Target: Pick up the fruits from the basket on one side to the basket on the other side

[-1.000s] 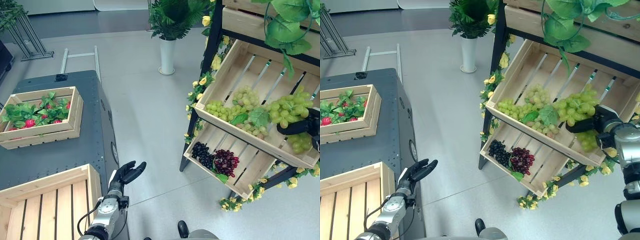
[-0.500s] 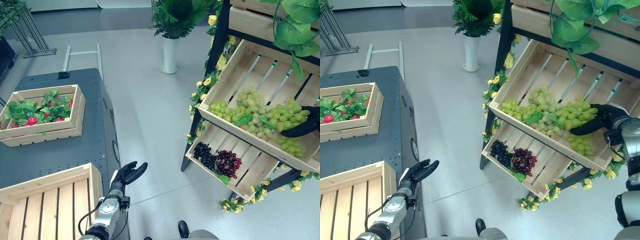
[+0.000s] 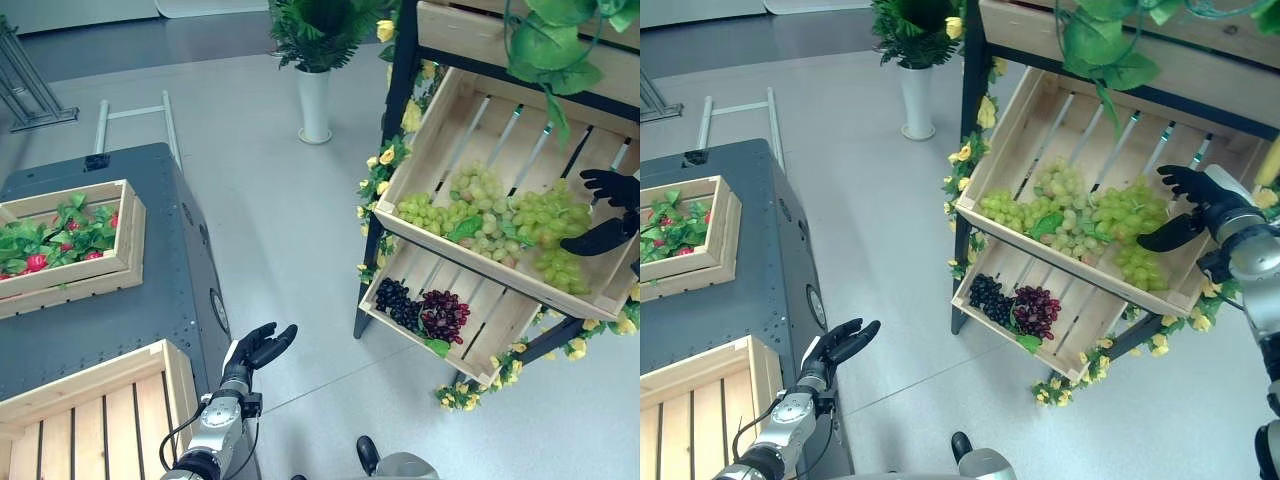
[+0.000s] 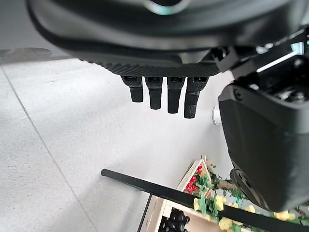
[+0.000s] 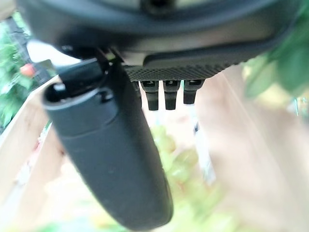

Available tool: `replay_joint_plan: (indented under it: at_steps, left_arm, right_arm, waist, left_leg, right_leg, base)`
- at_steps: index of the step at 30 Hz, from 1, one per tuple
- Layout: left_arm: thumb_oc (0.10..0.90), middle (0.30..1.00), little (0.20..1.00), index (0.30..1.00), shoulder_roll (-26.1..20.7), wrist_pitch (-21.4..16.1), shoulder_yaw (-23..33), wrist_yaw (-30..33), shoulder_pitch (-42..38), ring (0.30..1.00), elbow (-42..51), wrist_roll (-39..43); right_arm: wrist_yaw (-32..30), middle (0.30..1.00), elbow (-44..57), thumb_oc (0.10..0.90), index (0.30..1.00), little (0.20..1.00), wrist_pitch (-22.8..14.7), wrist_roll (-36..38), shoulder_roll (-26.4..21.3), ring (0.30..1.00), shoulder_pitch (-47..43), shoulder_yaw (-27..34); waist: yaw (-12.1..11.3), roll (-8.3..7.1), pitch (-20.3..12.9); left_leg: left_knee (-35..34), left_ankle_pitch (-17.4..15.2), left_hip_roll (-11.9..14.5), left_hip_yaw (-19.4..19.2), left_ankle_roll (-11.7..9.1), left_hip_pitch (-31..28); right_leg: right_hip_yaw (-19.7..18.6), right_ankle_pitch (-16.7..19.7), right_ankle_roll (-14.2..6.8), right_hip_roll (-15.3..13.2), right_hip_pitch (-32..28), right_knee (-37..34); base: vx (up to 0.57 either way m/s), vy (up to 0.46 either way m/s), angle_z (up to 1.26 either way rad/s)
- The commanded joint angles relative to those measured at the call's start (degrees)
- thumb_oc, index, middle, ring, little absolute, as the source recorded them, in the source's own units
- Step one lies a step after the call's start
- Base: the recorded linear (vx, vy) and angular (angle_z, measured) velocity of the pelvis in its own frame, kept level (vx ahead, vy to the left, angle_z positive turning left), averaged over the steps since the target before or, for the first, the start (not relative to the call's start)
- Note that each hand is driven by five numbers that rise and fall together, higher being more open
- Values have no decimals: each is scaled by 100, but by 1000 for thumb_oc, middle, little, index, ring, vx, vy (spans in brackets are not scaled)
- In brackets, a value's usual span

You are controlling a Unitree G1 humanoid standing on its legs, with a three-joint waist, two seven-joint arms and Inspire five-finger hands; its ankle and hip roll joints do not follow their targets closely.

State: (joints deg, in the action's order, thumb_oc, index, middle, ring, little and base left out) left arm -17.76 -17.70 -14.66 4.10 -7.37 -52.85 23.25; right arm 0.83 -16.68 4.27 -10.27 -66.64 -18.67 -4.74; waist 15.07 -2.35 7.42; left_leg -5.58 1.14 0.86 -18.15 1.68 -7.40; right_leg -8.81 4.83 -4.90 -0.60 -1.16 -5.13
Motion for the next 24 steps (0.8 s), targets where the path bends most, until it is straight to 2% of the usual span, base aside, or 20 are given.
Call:
replay_joint_plan:
  at_steps: [1,4,6,8,9,10,12,14,17,18,19,24]
  left_arm:
    - [800,900,900,900,-91,-452,68,53,-326,900,77,-120]
    - [800,900,900,900,-54,-495,118,67,-324,900,22,-82]
    - [800,900,900,900,-7,-519,161,57,-314,900,-17,-83]
    - [800,900,900,900,17,-529,170,48,-300,900,-23,-106]
    - [800,900,900,900,42,-537,176,46,-283,900,-33,-128]
    - [800,900,900,900,67,-537,188,29,-258,900,-42,-164]
    - [800,900,900,900,85,-541,185,23,-233,900,-51,-182]
    - [800,900,900,900,104,-533,186,57,-213,900,-46,-255]
    - [800,900,900,900,152,-381,203,197,-179,900,-251,-357]
    - [800,900,900,900,151,-381,206,199,-180,900,-253,-360]
    - [800,900,900,900,213,-312,244,216,-157,900,-490,-348]
    - [800,900,900,900,407,-57,247,66,-8,900,-1148,-590]
  right_arm:
    - [-1116,900,516,800,900,900,-450,-1365,-114,900,-156,788]
    - [-1320,900,1592,800,900,900,-413,-2335,60,900,486,1114]
    - [-1329,900,2018,800,900,900,-675,-2584,176,900,839,1317]
    - [-1329,900,2224,800,900,900,-853,-2548,202,900,965,1378]
    - [-1331,900,2353,800,900,900,-1006,-2492,241,900,1035,1403]
    - [-1377,900,2498,800,900,900,-1347,-2438,294,900,1098,1429]
    - [-1404,900,2697,800,900,900,-1481,-2404,350,900,1160,1438]
    - [-1573,900,2869,800,900,900,-1831,-2443,433,900,1214,1422]
    - [-1796,900,3254,800,900,900,-2630,-2343,734,900,1268,1285]
    - [-1794,900,3254,800,900,900,-2633,-2341,736,900,1266,1285]
    - [-1748,900,3372,800,900,900,-2835,-2249,947,900,1277,1102]
    - [-1828,900,3322,800,900,900,-3245,-2054,1536,900,1351,480]
  waist:
    - [-102,-78,-443]
    - [-13,6,-420]
    - [12,36,-423]
    - [12,49,-430]
    - [11,56,-436]
    - [3,61,-448]
    - [-6,66,-463]
    - [-22,71,-475]
    - [-90,86,-486]
    - [-87,84,-486]
    - [-124,80,-489]
    - [-242,45,-484]
  left_leg:
    - [157,-925,-257,26,117,-236]
    - [175,-965,-262,9,143,-243]
    - [184,-983,-266,-8,150,-256]
    - [181,-988,-270,-9,153,-261]
    - [179,-992,-272,-10,153,-270]
    - [190,-1005,-270,-18,150,-275]
    - [190,-1006,-273,-12,150,-276]
    - [193,-1012,-277,-4,149,-273]
    - [235,-1030,-281,41,156,-256]
    - [236,-1031,-282,43,156,-256]
    - [247,-1030,-284,67,154,-257]
    - [252,-1031,-287,152,156,-257]
  right_leg:
    - [-8,-227,-82,361,-76,33]
    - [-62,-251,-105,366,-63,44]
    - [-83,-265,-123,358,-72,44]
    - [-84,-271,-127,354,-77,41]
    - [-82,-276,-131,351,-83,41]
    - [-72,-280,-140,341,-92,40]
    - [-64,-283,-140,338,-95,40]
    - [-51,-289,-145,335,-96,39]
    - [11,-305,-156,313,-100,56]
    - [12,-306,-156,313,-101,56]
    - [54,-311,-157,299,-112,57]
    - [164,-323,-155,263,-152,35]
  base:
    - [9,16,-11]
    - [8,18,-2]
    - [10,9,-2]
    - [20,10,-4]
    - [30,-1,-5]
    - [26,-5,-4]
    - [0,0,0]
    - [0,0,0]
    - [4,-38,1]
    - [3,-45,3]
    - [1,-48,3]
    - [-5,-62,2]
